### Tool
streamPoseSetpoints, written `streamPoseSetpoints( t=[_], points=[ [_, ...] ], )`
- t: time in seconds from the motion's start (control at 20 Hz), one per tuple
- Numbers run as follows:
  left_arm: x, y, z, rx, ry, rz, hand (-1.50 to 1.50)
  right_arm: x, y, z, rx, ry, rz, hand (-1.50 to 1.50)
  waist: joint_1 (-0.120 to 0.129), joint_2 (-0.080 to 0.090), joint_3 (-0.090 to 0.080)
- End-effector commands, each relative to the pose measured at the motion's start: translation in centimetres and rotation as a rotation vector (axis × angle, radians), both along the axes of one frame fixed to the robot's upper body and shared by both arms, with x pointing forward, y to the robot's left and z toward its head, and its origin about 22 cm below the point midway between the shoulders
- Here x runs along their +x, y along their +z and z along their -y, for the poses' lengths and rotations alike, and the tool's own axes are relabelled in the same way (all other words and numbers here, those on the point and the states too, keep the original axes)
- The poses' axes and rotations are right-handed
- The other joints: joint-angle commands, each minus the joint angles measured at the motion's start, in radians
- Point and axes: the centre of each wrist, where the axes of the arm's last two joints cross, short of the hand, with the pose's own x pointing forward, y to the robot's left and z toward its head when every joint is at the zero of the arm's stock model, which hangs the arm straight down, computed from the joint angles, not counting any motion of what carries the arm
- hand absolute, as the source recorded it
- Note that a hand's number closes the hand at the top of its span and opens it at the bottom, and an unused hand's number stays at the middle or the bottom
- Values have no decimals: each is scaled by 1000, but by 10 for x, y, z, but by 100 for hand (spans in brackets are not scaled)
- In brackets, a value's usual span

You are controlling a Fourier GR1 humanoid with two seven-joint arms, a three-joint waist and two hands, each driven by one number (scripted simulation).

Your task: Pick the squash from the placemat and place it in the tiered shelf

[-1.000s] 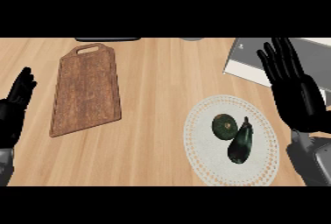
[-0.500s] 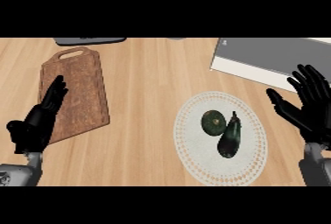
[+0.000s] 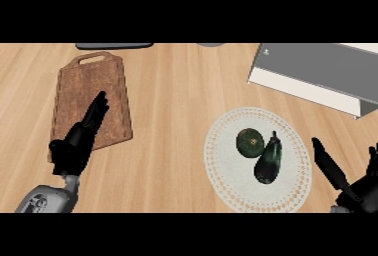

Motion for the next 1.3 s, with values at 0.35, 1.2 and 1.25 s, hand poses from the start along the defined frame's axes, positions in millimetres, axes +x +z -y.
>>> streamPoseSetpoints(
  t=[0.35, 1.2, 1.25],
  points=[
    [7, -8, 26, 8, -55, 0, 0, -54, 22, -19, -103, 235, -249, -150, 49, 1, -5],
    [19, -6, 31, 4, -77, 3, 0, -30, 124, -34, -262, 355, -921, -150, 70, 4, -9],
    [18, 0, 28, 5, -73, 6, 0, -25, 127, -45, -253, 356, -947, -150, 82, 2, -8]
  ],
)
